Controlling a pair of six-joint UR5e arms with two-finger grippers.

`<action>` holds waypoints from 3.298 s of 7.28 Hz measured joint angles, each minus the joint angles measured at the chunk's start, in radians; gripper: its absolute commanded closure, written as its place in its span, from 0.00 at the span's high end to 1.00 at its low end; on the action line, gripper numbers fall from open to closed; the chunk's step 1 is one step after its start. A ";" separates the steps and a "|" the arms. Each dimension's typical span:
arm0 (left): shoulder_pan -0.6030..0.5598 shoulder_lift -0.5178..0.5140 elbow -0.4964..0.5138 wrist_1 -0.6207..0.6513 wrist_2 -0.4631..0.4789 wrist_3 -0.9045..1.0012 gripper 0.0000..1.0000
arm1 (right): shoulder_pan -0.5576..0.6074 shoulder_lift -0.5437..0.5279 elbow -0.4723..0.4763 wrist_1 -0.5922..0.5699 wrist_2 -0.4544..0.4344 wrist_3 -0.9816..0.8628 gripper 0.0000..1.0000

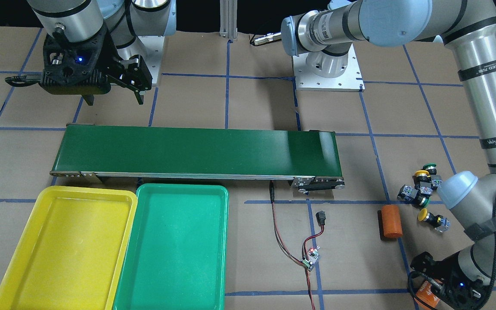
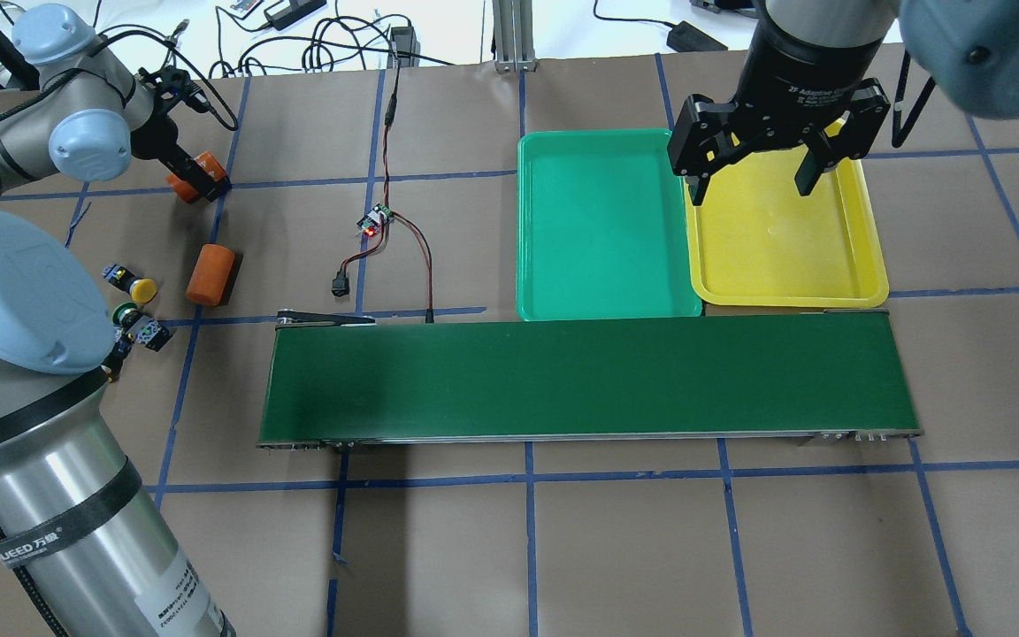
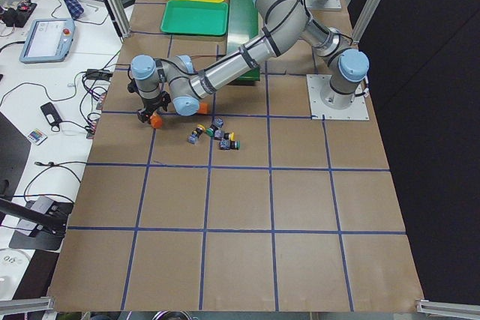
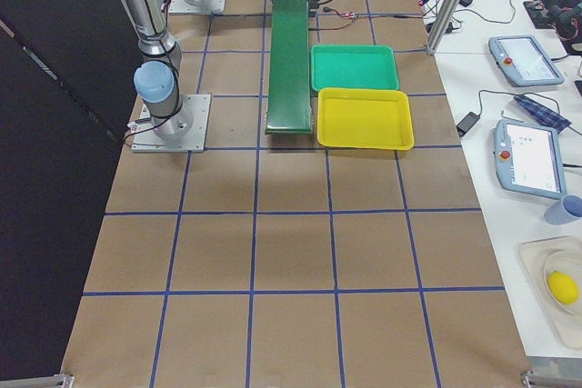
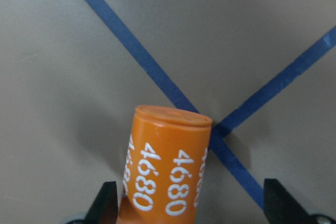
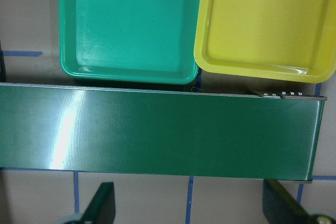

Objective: Sort buttons by color to trays
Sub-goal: 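Carry the orange cylinder onto the conveyor belt and release it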

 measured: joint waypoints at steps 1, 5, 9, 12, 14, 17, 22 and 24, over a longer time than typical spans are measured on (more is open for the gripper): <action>0.000 0.001 -0.002 0.004 0.002 0.004 0.01 | 0.001 0.000 0.000 0.000 0.000 0.000 1.00; -0.035 0.177 -0.127 -0.134 -0.005 -0.347 0.00 | 0.001 -0.001 0.000 0.000 0.001 0.000 1.00; -0.235 0.577 -0.529 -0.171 -0.007 -0.277 0.00 | 0.000 0.001 0.000 0.000 0.000 0.000 1.00; -0.339 0.751 -0.746 -0.151 -0.001 -0.113 0.01 | -0.001 0.001 0.000 0.000 0.000 -0.002 1.00; -0.362 0.798 -0.827 -0.144 0.003 -0.093 0.57 | -0.001 0.001 0.000 0.000 0.000 -0.002 1.00; -0.365 0.821 -0.884 -0.094 -0.003 -0.101 1.00 | -0.002 0.000 0.000 -0.001 0.000 0.000 1.00; -0.143 0.773 -0.748 -0.118 -0.008 -0.092 1.00 | -0.001 -0.001 0.000 0.000 0.000 0.000 1.00; 0.000 0.661 -0.627 -0.117 -0.004 -0.100 1.00 | 0.001 -0.001 0.000 0.000 0.001 0.000 1.00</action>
